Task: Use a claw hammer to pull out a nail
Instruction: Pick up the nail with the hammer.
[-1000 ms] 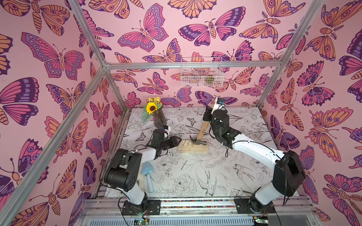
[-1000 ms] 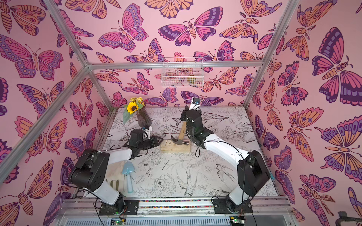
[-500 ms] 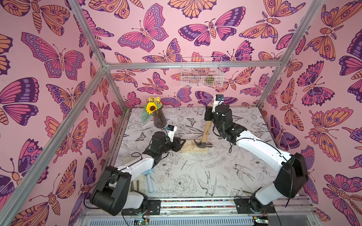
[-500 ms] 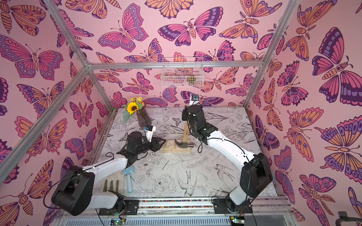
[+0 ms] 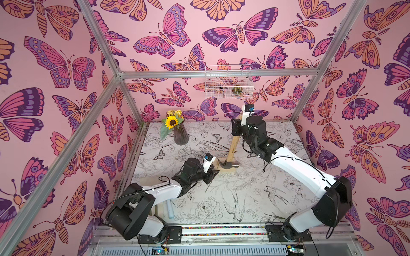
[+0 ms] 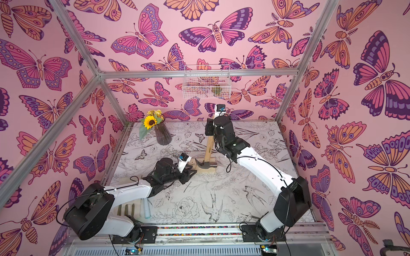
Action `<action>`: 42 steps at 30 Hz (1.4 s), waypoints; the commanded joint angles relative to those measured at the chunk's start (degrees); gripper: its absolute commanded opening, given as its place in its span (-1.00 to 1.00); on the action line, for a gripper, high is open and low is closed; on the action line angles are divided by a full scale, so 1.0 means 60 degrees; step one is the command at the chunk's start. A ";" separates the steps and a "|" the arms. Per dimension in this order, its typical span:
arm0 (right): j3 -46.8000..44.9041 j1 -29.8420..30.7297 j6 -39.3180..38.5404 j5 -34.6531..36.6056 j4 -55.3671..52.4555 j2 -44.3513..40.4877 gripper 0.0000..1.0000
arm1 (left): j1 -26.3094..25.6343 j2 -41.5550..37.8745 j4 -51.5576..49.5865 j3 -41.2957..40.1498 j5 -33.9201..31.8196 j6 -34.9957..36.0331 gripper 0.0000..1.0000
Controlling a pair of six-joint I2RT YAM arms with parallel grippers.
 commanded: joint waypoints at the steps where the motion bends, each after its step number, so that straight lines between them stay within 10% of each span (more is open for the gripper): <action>1: 0.0684 -0.0027 0.0443 -0.0263 0.0777 -0.0628 -1.00 | -0.0076 0.0309 0.0344 0.0375 -0.0262 0.0396 -0.13; 18: 0.0752 -0.0025 -0.0079 -0.0340 0.0584 -0.0384 -1.00 | -0.0092 0.0554 0.0462 0.0581 -0.0137 0.0865 -0.91; 29: 0.0324 0.0386 -0.1596 -0.0322 0.1508 -0.0134 -1.00 | -0.0057 0.0418 -0.0863 0.1248 -0.0439 0.0472 -1.00; 42: 0.0266 0.0724 -0.1808 0.1069 0.2435 0.0094 -1.00 | 0.0033 -0.0889 -0.2905 0.0421 -0.0875 -0.4566 -1.00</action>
